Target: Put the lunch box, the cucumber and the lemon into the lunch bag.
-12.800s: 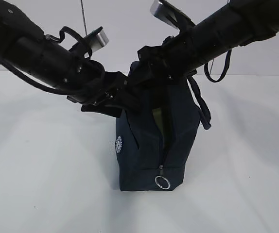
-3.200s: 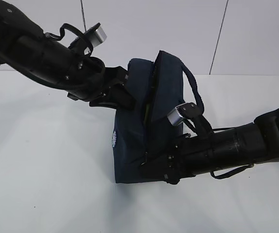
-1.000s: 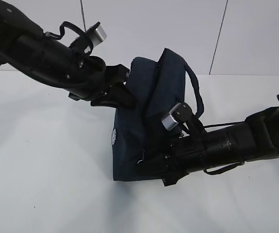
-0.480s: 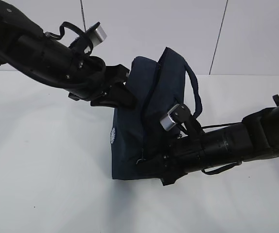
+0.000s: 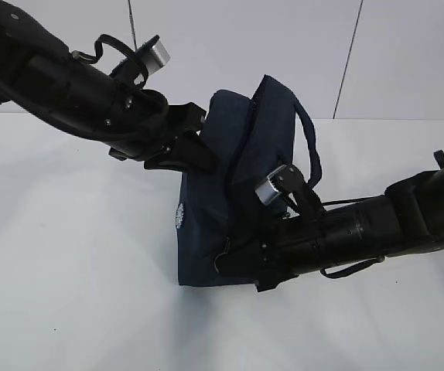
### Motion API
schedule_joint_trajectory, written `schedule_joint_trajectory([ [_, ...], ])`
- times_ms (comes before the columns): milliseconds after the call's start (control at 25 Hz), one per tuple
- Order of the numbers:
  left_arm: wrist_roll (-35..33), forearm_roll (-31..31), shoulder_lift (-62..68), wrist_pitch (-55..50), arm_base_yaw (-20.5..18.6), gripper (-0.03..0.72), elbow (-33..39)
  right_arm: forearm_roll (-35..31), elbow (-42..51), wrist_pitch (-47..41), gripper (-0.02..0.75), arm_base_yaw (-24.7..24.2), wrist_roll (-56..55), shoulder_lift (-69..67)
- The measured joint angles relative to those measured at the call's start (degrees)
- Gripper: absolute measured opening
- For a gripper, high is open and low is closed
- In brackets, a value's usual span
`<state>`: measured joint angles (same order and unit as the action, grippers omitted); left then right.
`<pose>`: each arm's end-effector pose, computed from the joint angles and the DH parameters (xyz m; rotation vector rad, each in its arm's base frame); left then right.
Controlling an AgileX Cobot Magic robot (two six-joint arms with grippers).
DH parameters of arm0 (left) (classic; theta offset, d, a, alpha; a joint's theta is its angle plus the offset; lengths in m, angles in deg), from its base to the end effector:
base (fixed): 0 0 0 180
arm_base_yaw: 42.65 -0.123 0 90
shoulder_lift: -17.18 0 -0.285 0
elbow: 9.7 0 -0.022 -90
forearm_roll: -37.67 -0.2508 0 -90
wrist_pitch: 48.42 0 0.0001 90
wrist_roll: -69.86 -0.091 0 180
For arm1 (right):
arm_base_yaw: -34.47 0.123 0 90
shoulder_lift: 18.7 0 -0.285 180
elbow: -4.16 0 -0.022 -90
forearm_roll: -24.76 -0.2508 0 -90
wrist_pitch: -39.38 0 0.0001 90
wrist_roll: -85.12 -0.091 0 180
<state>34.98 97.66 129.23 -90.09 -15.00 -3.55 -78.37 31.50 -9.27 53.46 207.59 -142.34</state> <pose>0.3158 -0.2246 0.2292 0.5039 2.5195 -1.0825 0.3012 0.1741 0.1067 -0.9904 2.0451 1.0181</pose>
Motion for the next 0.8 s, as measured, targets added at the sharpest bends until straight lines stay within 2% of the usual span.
schedule_joint_trajectory([
  [400, 0.0, -0.5, 0.0, 0.0, 0.0, 0.036, 0.0, 0.1, 0.0, 1.1, 0.020, 0.0, -2.6, 0.0],
  [800, 0.0, -1.9, 0.0, 0.1, 0.0, 0.035, 0.0, 5.0, 0.0, 1.3, 0.020, 0.0, -6.6, 0.0],
])
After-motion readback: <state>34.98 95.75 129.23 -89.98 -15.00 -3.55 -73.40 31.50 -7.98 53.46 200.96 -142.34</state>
